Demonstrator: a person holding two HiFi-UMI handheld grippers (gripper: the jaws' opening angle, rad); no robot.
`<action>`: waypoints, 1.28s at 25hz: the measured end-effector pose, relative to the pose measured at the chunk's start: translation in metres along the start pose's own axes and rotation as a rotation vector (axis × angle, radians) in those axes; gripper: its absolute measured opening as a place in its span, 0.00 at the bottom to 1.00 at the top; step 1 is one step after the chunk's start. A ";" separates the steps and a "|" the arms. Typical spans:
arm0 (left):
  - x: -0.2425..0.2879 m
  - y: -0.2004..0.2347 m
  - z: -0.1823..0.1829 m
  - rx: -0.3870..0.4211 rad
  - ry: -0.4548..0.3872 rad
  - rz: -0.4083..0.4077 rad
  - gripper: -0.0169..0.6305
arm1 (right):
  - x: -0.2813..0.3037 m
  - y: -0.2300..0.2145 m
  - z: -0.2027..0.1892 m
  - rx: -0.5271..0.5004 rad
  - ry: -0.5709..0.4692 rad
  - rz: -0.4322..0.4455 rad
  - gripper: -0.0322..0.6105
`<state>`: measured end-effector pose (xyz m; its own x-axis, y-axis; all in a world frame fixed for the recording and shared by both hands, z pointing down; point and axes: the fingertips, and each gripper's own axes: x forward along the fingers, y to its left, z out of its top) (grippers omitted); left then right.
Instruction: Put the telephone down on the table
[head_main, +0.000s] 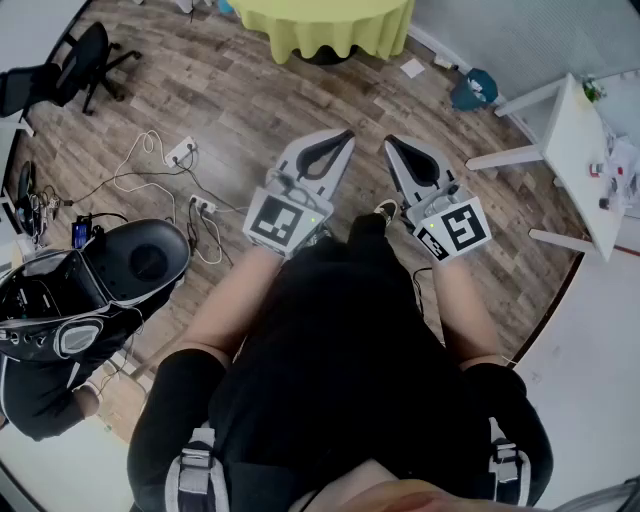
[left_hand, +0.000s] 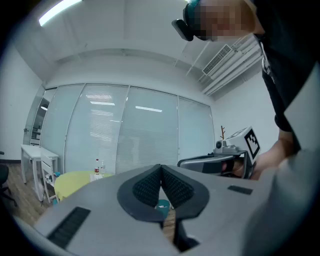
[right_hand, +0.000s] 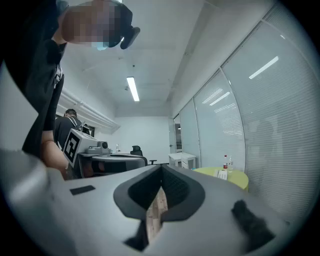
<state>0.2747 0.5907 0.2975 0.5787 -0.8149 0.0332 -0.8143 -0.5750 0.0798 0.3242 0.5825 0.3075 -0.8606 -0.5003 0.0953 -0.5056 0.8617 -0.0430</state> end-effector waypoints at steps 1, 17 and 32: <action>-0.001 -0.001 0.000 0.006 0.000 -0.001 0.05 | -0.001 0.001 -0.001 0.000 0.001 0.001 0.08; -0.015 0.012 -0.008 -0.001 0.019 0.025 0.05 | 0.013 0.010 0.000 -0.012 0.018 0.020 0.08; 0.045 0.064 0.008 0.021 0.022 0.084 0.05 | 0.067 -0.051 0.011 -0.014 0.017 0.111 0.08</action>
<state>0.2479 0.5166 0.2961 0.5087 -0.8588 0.0607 -0.8608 -0.5060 0.0551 0.2918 0.5039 0.3054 -0.9102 -0.3998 0.1079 -0.4059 0.9130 -0.0406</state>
